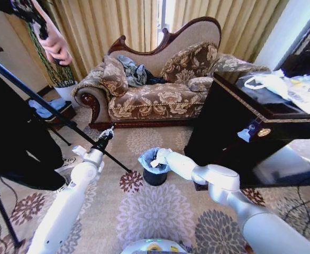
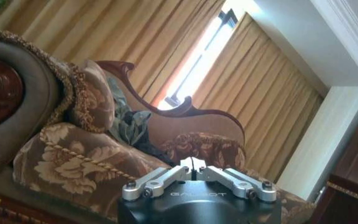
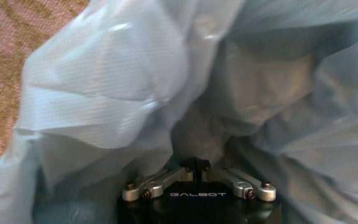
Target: Place a garbage bag over the trash bin.
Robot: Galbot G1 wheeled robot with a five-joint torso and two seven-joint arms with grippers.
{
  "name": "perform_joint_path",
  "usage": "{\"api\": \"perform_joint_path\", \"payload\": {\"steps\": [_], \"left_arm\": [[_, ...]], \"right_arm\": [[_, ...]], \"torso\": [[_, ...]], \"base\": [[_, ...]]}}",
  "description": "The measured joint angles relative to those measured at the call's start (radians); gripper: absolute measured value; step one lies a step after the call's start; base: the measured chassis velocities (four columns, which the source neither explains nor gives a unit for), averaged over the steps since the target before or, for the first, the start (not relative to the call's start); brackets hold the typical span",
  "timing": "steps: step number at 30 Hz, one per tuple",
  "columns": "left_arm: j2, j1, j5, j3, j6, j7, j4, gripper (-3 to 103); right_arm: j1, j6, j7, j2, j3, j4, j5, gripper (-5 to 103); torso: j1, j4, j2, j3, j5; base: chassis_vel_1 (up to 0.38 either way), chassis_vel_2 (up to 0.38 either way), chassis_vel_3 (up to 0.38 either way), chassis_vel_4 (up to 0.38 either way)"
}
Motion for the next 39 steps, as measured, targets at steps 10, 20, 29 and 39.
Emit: {"api": "perform_joint_path", "payload": {"steps": [10, 20, 29, 39], "left_arm": [[-0.015, 0.017, 0.003, -0.003, -0.005, 0.001, 0.010, 0], [-0.037, 0.043, 0.001, -0.006, -0.011, 0.006, -0.009, 0], [-0.023, 0.055, -0.002, -0.015, -0.016, 0.014, -0.003, 0], [-0.030, 0.021, -0.010, 0.002, -0.015, 0.010, 0.012, 0]], "right_arm": [[-0.029, 0.055, -0.003, 0.057, 0.055, -0.106, -0.043, 0], [-0.033, 0.113, 0.005, 0.074, 0.130, -0.253, -0.129, 0], [-0.034, 0.097, -0.013, 0.074, 0.099, -0.174, -0.056, 0], [-0.032, 0.081, -0.013, 0.073, 0.078, -0.157, -0.002, 15]], "torso": [[0.000, 0.0001, 0.000, 0.000, -0.0001], [0.000, 0.0000, 0.000, 0.000, 0.0000], [0.000, 0.0003, 0.000, 0.000, 0.0000], [0.000, 0.0000, 0.000, 0.000, 0.0000]], "base": [[0.000, 0.000, 0.000, 0.000], [0.000, 0.000, 0.000, 0.000], [0.000, 0.000, 0.000, 0.000], [0.000, 0.000, 0.000, 0.000]]}}
